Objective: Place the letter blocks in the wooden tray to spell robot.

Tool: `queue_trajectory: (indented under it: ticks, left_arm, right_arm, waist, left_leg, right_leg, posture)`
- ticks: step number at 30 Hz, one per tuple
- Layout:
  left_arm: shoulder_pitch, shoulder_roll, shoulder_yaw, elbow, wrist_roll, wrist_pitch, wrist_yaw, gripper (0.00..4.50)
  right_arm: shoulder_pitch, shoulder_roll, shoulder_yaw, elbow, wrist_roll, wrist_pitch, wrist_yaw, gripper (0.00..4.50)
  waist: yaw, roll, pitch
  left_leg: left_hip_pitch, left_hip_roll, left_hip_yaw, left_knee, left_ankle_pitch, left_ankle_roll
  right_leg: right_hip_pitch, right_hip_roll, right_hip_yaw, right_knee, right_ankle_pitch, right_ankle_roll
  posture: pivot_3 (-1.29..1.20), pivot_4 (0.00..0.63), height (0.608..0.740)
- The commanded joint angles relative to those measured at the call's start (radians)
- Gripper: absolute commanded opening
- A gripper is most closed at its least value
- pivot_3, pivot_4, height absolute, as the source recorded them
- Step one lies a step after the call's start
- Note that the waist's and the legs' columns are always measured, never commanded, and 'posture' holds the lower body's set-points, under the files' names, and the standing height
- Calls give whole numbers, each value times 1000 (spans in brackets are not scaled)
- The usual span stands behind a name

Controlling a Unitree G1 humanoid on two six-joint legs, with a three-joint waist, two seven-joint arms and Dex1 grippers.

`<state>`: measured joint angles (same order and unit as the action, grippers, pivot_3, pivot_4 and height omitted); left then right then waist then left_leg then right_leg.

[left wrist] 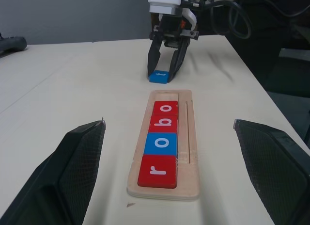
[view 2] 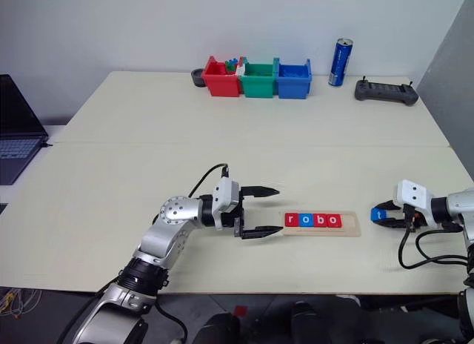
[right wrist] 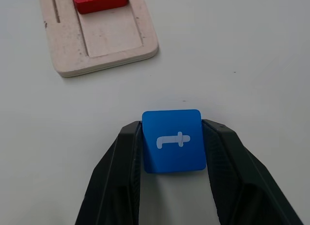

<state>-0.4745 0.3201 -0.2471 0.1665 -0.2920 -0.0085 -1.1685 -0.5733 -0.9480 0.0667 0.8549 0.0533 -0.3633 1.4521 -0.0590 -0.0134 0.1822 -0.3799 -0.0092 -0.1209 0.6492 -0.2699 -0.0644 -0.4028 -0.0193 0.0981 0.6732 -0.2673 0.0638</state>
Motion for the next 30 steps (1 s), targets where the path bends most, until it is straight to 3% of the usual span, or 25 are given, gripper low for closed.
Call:
queue_trajectory:
  ticks: [1,7,13,30]
  left_arm:
    - [-1,3,25,-39,-29,-7,-9,4500]
    - [22,27,34,-80,-54,5,-32,4500]
    - [36,30,31,-98,-51,11,-27,4500]
    - [50,33,31,-118,-43,25,-13,4500]
  right_arm:
    - [5,-32,-20,-107,31,32,41,1464]
    - [43,-25,-28,-370,111,188,57,1464]
    - [105,-4,6,-507,107,247,42,1464]
    - [57,35,65,-442,55,216,30,1464]
  waist:
    - [-1,0,0]
    - [-5,0,0]
    - [4,0,0]
    - [2,0,0]
  left_leg:
    - [0,0,0,0,0,0]
    - [0,1,0,0,0,0]
    - [-1,0,-1,1,0,0]
    - [0,0,-1,2,0,0]
  right_leg:
    - [0,0,0,0,0,0]
    - [-1,1,0,1,0,0]
    - [-1,0,0,1,0,0]
    - [-1,0,0,2,0,0]
  posture:
    - [0,150,740]
    - [0,150,740]
    - [0,150,740]
    - [0,150,740]
